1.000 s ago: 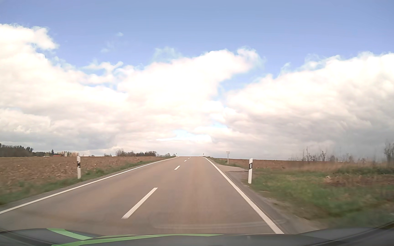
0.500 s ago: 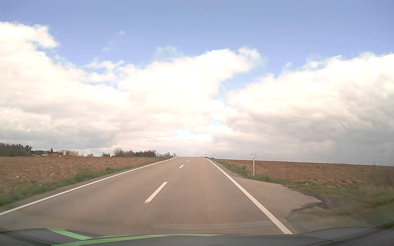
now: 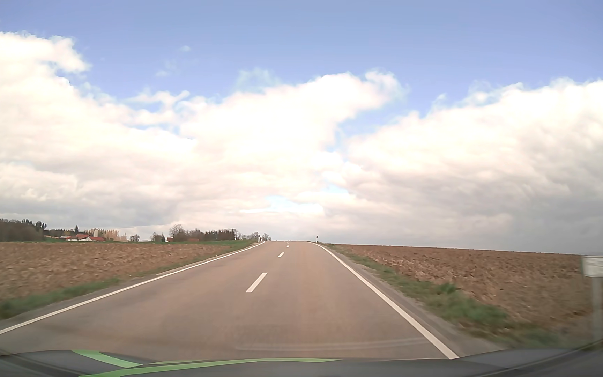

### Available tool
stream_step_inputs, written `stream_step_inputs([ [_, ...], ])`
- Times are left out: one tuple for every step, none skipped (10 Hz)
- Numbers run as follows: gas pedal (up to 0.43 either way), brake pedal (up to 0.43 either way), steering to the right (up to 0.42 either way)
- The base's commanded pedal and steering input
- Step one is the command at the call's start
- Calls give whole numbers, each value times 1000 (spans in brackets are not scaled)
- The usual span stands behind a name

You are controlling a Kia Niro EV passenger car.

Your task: Follow the waypoints while adhering to traffic rules and regulations

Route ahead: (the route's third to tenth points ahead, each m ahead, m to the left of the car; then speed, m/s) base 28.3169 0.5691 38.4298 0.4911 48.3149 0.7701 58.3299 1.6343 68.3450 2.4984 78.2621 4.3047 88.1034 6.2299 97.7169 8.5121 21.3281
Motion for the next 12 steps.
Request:
stream_step_inputs([
  [220,0,0],
  [209,0,0],
  [197,0,1],
  [169,0,1],
  [118,0,1],
  [8,0,1],
  [0,0,0],
  [0,0,0],
  [0,0,0],
  [0,0,0],
  [0,0,0],
  [0,0,-6],
])
